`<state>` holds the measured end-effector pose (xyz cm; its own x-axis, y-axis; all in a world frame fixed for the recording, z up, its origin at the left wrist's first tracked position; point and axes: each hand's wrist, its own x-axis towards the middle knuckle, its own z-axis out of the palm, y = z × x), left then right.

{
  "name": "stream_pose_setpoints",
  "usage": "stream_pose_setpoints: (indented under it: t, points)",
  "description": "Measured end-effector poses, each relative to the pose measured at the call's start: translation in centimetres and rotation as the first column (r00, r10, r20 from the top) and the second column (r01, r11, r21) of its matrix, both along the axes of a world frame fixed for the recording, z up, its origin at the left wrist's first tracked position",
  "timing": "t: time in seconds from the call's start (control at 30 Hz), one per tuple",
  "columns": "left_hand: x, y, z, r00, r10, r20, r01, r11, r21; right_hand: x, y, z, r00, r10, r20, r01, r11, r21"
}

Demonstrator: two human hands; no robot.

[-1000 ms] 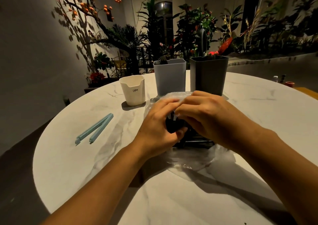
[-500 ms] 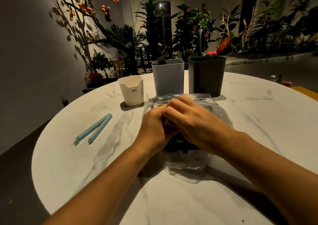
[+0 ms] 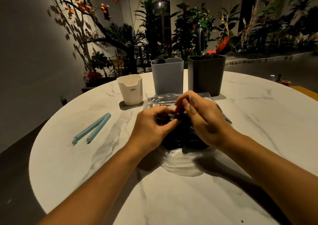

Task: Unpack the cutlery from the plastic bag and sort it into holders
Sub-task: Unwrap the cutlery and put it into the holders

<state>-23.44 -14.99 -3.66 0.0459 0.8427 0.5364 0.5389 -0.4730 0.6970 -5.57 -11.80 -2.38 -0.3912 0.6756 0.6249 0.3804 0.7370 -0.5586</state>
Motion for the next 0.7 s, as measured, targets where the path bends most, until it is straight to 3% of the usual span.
stream_pose_setpoints:
  t: [0.13, 0.27, 0.33, 0.43, 0.6, 0.7]
  points:
    - [0.0, 0.2, -0.2, 1.000, 0.002, 0.007, -0.003, 1.000, 0.014, 0.8, 0.4, 0.4, 0.995, 0.031, 0.092, -0.027, 0.998, -0.049]
    - [-0.2, 0.4, -0.3, 1.000, 0.006, -0.001, -0.006, 0.999, 0.053, 1.4, 0.7, 0.7, 0.962, -0.030, 0.271, 0.015, 0.998, 0.060]
    - [-0.4, 0.4, -0.1, 1.000, -0.005, -0.004, 0.005, 0.996, 0.089, 1.4, 0.6, 0.7, 0.941, -0.047, 0.336, 0.036, 0.999, 0.038]
    - [-0.6, 0.2, 0.0, 0.998, -0.005, -0.070, 0.017, 0.986, 0.166, 1.3, 0.1, 0.9, 0.947, -0.005, 0.320, 0.028, 0.997, -0.068]
    - [-0.4, 0.1, 0.2, 0.968, 0.146, -0.203, -0.070, 0.938, 0.341, 1.4, 0.0, 1.3, 0.978, 0.078, 0.193, -0.046, 0.985, -0.163]
    - [-0.3, 0.0, 0.3, 0.960, 0.193, -0.203, -0.104, 0.919, 0.379, 1.7, 0.1, 1.0, 0.965, 0.116, 0.236, -0.083, 0.986, -0.147]
